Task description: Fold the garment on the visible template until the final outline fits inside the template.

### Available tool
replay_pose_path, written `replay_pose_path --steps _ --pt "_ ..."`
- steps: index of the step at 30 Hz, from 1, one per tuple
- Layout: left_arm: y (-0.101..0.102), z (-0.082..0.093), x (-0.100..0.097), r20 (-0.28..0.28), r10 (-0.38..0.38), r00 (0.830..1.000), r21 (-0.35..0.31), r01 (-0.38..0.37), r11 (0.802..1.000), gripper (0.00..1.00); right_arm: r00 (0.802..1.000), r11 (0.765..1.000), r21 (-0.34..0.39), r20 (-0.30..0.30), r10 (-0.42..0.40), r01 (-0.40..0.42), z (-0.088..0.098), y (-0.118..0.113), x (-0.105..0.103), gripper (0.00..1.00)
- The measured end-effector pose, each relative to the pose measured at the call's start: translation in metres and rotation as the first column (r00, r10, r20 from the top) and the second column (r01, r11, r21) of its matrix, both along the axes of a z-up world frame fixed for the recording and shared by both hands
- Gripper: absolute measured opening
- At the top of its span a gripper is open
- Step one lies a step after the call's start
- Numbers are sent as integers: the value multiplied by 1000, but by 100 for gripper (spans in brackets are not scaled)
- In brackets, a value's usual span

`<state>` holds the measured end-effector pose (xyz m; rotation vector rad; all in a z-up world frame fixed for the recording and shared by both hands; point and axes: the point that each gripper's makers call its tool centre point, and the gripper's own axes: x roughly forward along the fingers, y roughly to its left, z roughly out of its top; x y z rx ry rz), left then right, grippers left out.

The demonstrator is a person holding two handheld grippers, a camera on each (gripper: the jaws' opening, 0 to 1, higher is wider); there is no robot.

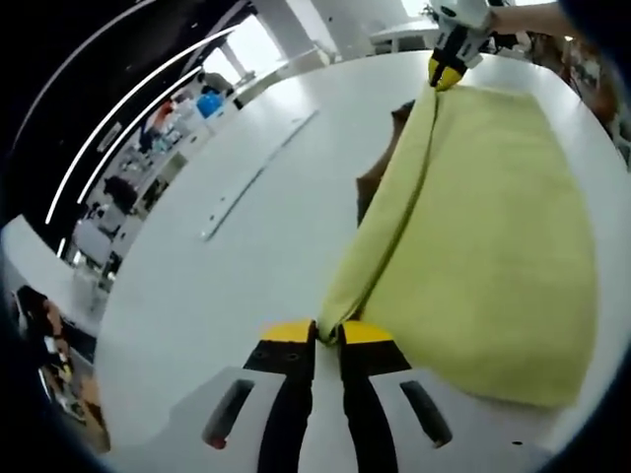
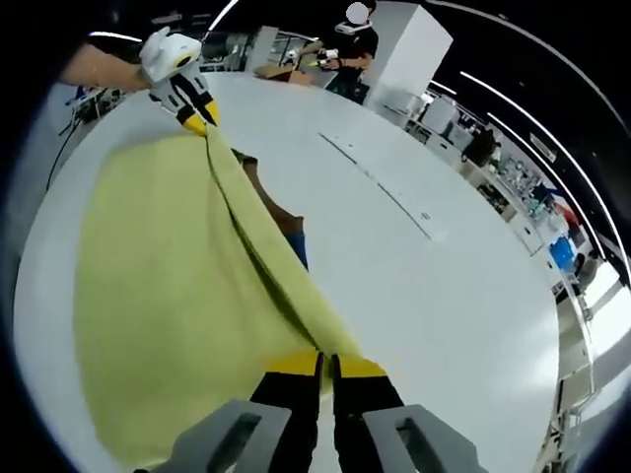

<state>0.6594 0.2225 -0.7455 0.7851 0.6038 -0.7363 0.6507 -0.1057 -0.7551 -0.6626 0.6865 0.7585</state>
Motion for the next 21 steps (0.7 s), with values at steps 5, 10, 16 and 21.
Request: replay_pose_path --steps 5,10,16,21 --pt "1 -1 0 -3 18 1000 -13 -18 1000 3 1000 1000 -9 10 -7 7 -1 1 2 0" --pt "1 0 -1 -4 35 999 -19 -35 999 1 1000 1000 -6 13 -12 12 0 1 2 0" --pt "-1 13 -1 16 44 999 -58 -43 997 0 999 1000 -19 46 -13 13 7 2 4 0" --pt "1 18 4 -2 96 995 -145 -95 985 0 997 999 -34 74 -11 14 14 0 10 0"
